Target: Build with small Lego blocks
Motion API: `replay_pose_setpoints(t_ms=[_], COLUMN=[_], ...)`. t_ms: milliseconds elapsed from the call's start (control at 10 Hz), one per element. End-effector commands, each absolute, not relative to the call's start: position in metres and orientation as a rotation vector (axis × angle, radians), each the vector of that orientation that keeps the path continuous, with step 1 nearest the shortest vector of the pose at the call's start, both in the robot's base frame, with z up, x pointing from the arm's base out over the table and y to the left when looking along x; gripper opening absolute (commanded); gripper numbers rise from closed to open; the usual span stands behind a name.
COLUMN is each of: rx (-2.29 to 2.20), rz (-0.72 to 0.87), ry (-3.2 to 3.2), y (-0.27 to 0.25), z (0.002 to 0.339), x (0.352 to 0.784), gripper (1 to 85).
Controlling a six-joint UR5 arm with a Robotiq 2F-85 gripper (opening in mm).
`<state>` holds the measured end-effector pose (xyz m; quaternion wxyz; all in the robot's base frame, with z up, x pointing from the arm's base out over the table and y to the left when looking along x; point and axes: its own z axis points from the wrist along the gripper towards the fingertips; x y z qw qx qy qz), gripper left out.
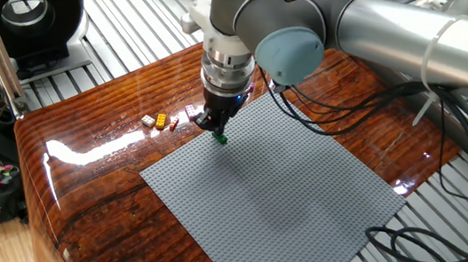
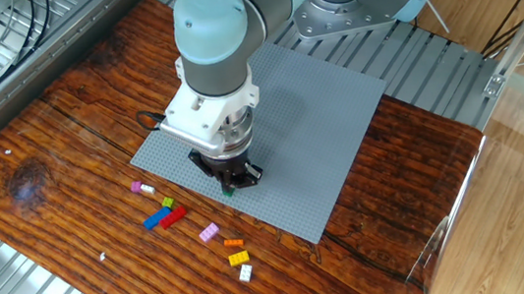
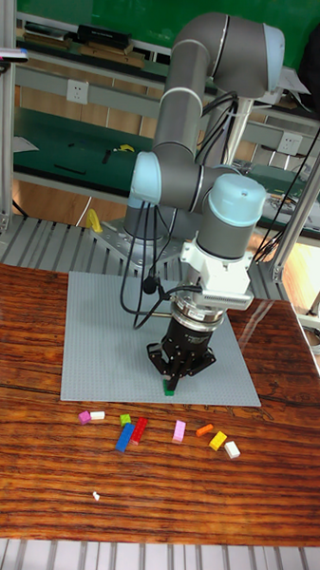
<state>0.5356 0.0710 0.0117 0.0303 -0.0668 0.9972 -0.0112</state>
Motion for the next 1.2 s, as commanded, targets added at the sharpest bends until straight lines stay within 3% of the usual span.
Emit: replay_pose_setpoints(t_ms=[0,1100], rx=[-0.196,-0.211], rz=[0.0,0.043], ry=[3.078,3.103], y=[0.074,0.081], z=[0.01,0.035], x=[0.535,0.519], gripper=[1.7,1.7])
